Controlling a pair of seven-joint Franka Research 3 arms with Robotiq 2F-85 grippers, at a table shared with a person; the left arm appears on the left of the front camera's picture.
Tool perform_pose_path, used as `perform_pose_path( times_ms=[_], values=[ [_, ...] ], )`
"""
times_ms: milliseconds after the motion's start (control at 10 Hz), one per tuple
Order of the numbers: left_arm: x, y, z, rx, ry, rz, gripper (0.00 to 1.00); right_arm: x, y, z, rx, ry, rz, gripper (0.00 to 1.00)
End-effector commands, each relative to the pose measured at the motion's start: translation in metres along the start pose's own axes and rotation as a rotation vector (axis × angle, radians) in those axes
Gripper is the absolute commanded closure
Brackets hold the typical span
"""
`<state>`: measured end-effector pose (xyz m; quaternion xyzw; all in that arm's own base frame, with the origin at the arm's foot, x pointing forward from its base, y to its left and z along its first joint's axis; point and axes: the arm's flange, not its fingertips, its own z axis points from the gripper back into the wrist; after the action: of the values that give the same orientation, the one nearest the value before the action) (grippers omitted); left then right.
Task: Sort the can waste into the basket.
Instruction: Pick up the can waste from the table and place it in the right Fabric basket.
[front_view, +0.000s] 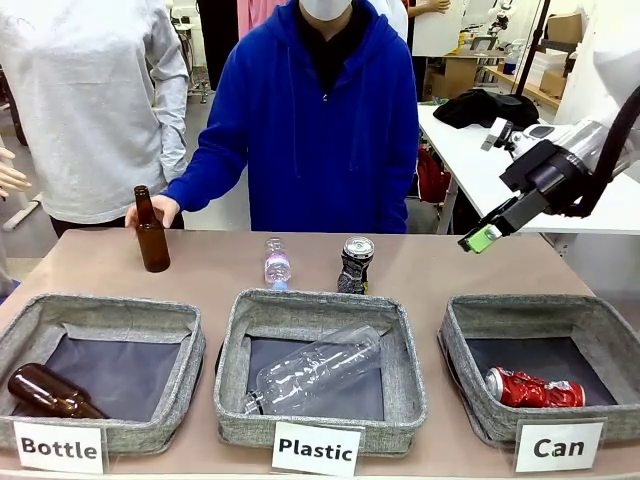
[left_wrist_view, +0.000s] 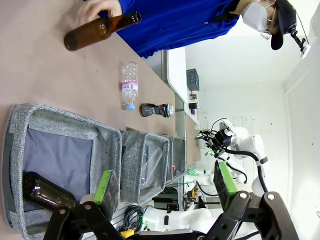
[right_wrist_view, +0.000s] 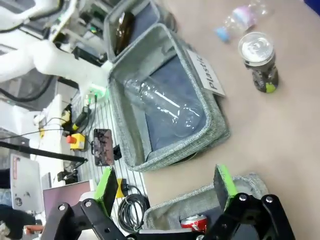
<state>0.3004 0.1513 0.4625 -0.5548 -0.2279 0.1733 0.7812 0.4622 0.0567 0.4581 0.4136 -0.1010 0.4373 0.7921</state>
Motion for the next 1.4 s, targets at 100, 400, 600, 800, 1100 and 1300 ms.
perform_pose_path(
  times_ms=[100,400,600,800,1100,1300],
  values=[
    [-0.003,-0.001,0.003,0.004,0.008,0.009,0.0,0.001,0.011,0.011,-0.055,-0.026,-0.035,0.0],
    [0.0,0.0,0.0,0.0,0.0,-0.001,0.0,0.015,-0.026,-0.009,-0.095,-0.029,0.272,0.0],
    [-0.001,-0.014,0.011,-0.005,-0.014,0.031,0.0,0.014,-0.054,-0.021,-0.147,-0.124,0.422,0.0],
    [0.001,-0.025,0.034,-0.002,-0.013,0.072,0.0,0.017,-0.077,-0.041,-0.209,-0.136,0.53,0.0],
    [0.001,-0.042,0.1,0.002,-0.133,0.102,0.0,0.028,-0.109,-0.071,-0.2,-0.124,0.646,0.0],
    [-0.004,-0.042,0.135,-0.008,-0.224,0.104,0.0,0.034,-0.134,-0.087,-0.145,-0.139,0.676,0.0]
  ],
)
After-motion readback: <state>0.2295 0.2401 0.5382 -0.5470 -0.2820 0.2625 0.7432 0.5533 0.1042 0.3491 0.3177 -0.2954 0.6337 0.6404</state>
